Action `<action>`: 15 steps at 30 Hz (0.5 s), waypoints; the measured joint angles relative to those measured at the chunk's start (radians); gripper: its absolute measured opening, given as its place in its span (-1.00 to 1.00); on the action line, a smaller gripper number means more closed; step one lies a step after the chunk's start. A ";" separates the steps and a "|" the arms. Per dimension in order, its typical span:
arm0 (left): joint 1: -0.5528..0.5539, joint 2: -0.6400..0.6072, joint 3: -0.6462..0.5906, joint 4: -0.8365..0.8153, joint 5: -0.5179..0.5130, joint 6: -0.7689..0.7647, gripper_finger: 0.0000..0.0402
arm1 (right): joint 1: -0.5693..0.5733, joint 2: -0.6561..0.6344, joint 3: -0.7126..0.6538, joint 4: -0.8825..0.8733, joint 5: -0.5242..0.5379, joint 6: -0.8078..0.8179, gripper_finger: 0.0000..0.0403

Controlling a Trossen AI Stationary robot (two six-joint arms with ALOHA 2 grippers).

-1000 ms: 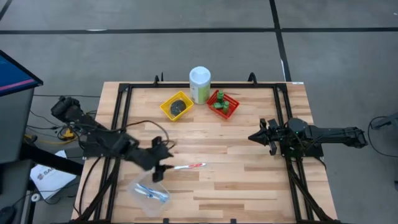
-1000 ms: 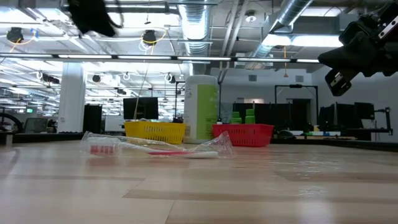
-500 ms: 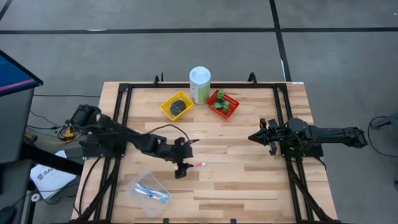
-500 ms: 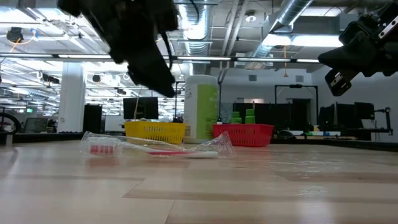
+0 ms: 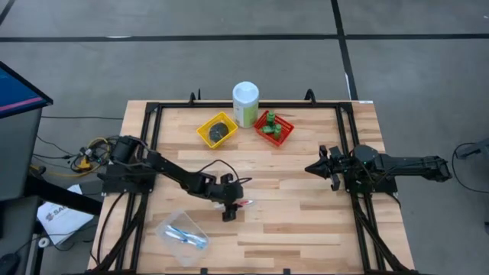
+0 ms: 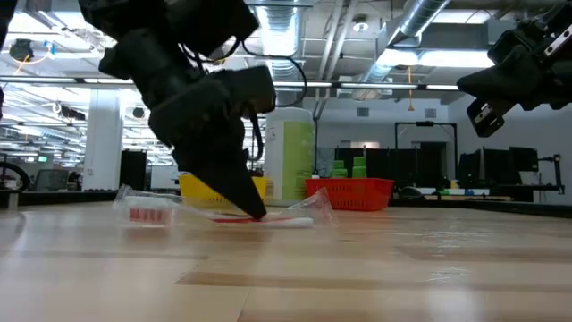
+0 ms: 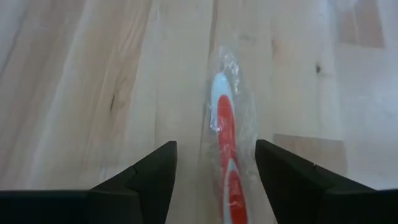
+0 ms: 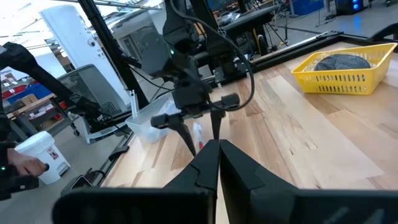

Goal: Pick & Place Travel size toiletries
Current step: Put the orange toothbrush into the transparent bin

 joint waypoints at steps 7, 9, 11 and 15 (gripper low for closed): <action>-0.002 0.028 0.004 0.015 0.018 0.005 0.03 | 0.000 0.000 0.000 0.000 0.000 0.000 -0.97; -0.002 0.029 0.004 0.013 0.018 0.005 -0.05 | 0.000 0.000 0.000 0.000 0.000 0.000 -0.97; -0.002 0.027 0.003 0.009 0.017 0.006 -0.17 | 0.000 0.000 0.000 0.000 0.000 0.000 -0.97; -0.001 0.028 0.003 0.007 0.014 0.027 -0.49 | 0.000 0.000 0.000 0.000 0.000 0.000 -0.97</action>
